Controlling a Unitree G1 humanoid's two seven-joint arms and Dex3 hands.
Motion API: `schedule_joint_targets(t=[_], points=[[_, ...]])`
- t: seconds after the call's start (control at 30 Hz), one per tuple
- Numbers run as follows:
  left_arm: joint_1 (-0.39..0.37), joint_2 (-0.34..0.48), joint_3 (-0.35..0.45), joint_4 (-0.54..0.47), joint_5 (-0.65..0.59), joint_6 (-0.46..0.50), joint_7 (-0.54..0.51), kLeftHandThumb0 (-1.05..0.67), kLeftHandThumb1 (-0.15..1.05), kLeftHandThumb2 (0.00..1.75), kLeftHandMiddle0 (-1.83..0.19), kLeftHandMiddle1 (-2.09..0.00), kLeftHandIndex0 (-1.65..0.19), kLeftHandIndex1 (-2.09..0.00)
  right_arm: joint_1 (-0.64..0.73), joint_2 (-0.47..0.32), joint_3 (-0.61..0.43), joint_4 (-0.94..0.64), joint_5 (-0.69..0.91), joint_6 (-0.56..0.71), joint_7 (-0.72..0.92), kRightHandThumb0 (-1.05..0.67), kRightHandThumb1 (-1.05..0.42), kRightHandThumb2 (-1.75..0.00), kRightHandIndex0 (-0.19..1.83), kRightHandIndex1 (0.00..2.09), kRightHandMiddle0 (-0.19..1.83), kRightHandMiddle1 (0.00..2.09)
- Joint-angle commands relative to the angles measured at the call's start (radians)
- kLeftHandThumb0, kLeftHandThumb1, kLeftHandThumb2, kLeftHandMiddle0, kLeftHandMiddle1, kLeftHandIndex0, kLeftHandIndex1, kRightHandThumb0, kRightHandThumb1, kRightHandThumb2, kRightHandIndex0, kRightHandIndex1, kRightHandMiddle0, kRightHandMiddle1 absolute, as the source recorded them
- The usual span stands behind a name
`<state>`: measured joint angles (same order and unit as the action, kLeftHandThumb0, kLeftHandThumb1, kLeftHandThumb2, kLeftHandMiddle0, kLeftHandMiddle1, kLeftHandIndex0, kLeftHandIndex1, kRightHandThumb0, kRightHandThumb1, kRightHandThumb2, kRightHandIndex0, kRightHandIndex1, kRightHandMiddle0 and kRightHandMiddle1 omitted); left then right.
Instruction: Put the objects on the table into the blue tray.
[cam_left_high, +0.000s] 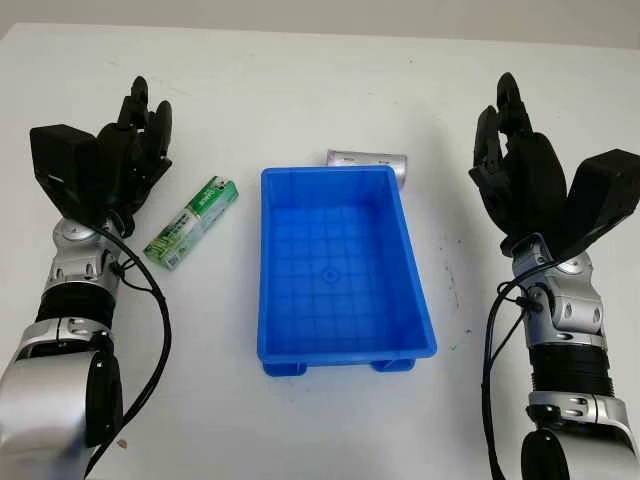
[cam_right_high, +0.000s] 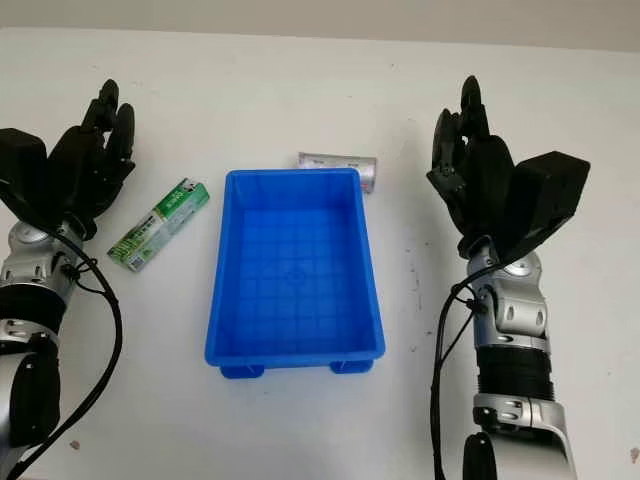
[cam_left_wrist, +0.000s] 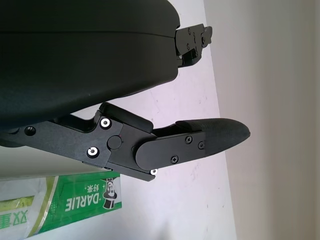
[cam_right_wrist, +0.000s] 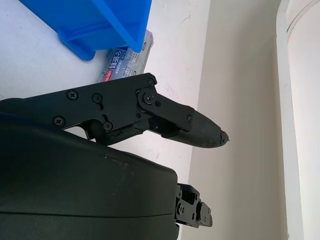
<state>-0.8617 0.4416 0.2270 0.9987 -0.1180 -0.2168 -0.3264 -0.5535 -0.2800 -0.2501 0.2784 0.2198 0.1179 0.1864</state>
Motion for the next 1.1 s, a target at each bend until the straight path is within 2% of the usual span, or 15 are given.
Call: schedule_joint_targets(t=[0.0, 0.2, 0.33, 0.43, 0.47, 0.63, 0.67, 0.7, 0.73, 0.8, 0.87, 0.97, 1.0, 1.07], points=[[-0.015, 0.002, -0.001, -0.004, -0.001, -0.002, 0.003, -0.72, 1.05, 0.58, 0.19, 0.00, 0.19, 0.00, -0.005, -0.008, 0.002, -0.012, -0.001, 0.005, -0.002, -0.59, -1.05, -0.72, -0.19, 0.00, -0.19, 0.00], [-0.032, -0.002, -0.005, 0.013, 0.003, 0.000, 0.006, -0.71, 1.05, 0.59, 0.19, 0.00, 0.19, 0.00, -0.024, -0.022, 0.004, 0.026, -0.008, -0.006, 0.020, -0.59, -1.05, -0.73, -0.19, 0.00, -0.19, 0.00], [-0.047, -0.009, -0.005, 0.034, 0.003, -0.009, 0.007, -0.72, 1.05, 0.57, 0.19, 0.00, 0.19, 0.00, -0.051, -0.066, 0.011, 0.038, -0.025, 0.014, 0.050, -0.55, -1.05, -0.73, -0.19, 0.00, -0.19, 0.00], [-0.048, -0.007, -0.007, 0.037, 0.007, -0.021, 0.004, -0.73, 1.05, 0.58, 0.19, 0.00, 0.19, 0.00, -0.103, -0.111, 0.013, 0.015, -0.038, 0.087, 0.050, -0.50, -1.05, -0.59, -0.19, 0.00, -0.19, 0.00], [-0.047, -0.007, -0.007, 0.036, 0.005, -0.022, 0.003, -0.73, 1.05, 0.58, 0.19, 0.00, 0.19, 0.00, -0.125, -0.130, 0.019, 0.012, -0.051, 0.104, 0.049, -0.51, -1.05, -0.48, -0.18, 0.01, -0.18, 0.01], [-0.035, -0.003, -0.007, 0.022, 0.005, -0.029, 0.010, -0.74, 1.05, 0.58, 0.19, 0.00, 0.19, 0.00, -0.280, -0.217, 0.086, 0.117, -0.160, 0.081, 0.059, -0.56, -1.03, -0.12, -0.02, 0.09, -0.01, 0.11], [-0.033, -0.003, -0.007, 0.021, 0.006, -0.031, 0.010, -0.73, 1.05, 0.58, 0.19, 0.00, 0.19, 0.00, -0.313, -0.233, 0.108, 0.144, -0.196, 0.070, 0.056, -0.57, -1.02, -0.09, 0.04, 0.13, 0.01, 0.23], [-0.032, -0.002, -0.008, 0.021, 0.006, -0.031, 0.009, -0.73, 1.05, 0.59, 0.19, 0.00, 0.19, 0.00, -0.344, -0.250, 0.132, 0.168, -0.231, 0.062, 0.058, -0.58, -0.98, -0.07, 0.11, 0.18, -0.06, 0.50], [-0.031, -0.001, -0.008, 0.021, 0.005, -0.030, 0.009, -0.73, 1.05, 0.59, 0.19, 0.00, 0.19, 0.00, -0.372, -0.265, 0.153, 0.192, -0.260, 0.049, 0.067, -0.59, -0.97, -0.06, 0.14, 0.21, -0.10, 0.65], [-0.030, -0.002, -0.008, 0.019, 0.005, -0.026, 0.011, -0.73, 1.05, 0.59, 0.19, 0.00, 0.19, 0.00, -0.429, -0.297, 0.207, 0.241, -0.331, 0.020, 0.084, -0.63, -0.93, -0.05, 0.23, 0.27, -0.11, 0.79], [-0.030, -0.003, -0.010, 0.018, 0.006, -0.026, 0.012, -0.72, 1.05, 0.58, 0.19, 0.00, 0.19, 0.00, -0.476, -0.320, 0.260, 0.292, -0.401, -0.033, 0.094, -0.63, -0.90, -0.04, 0.30, 0.33, -0.09, 0.86], [-0.031, -0.005, -0.013, 0.016, 0.009, -0.019, 0.018, -0.73, 1.05, 0.58, 0.19, 0.00, 0.19, 0.00, -0.528, -0.340, 0.329, 0.359, -0.493, -0.109, 0.098, -0.55, -0.86, -0.05, 0.32, 0.38, -0.02, 0.81], [-0.031, -0.006, -0.014, 0.015, 0.009, -0.015, 0.021, -0.72, 1.05, 0.58, 0.19, 0.00, 0.19, 0.00, -0.543, -0.343, 0.348, 0.382, -0.518, -0.134, 0.100, -0.53, -0.86, -0.05, 0.30, 0.37, 0.03, 0.70], [-0.031, -0.007, -0.015, 0.012, 0.008, -0.011, 0.023, -0.72, 1.05, 0.58, 0.19, 0.00, 0.19, 0.00, -0.575, -0.347, 0.380, 0.437, -0.554, -0.179, 0.113, -0.52, -0.85, -0.05, 0.28, 0.35, 0.08, 0.62]])
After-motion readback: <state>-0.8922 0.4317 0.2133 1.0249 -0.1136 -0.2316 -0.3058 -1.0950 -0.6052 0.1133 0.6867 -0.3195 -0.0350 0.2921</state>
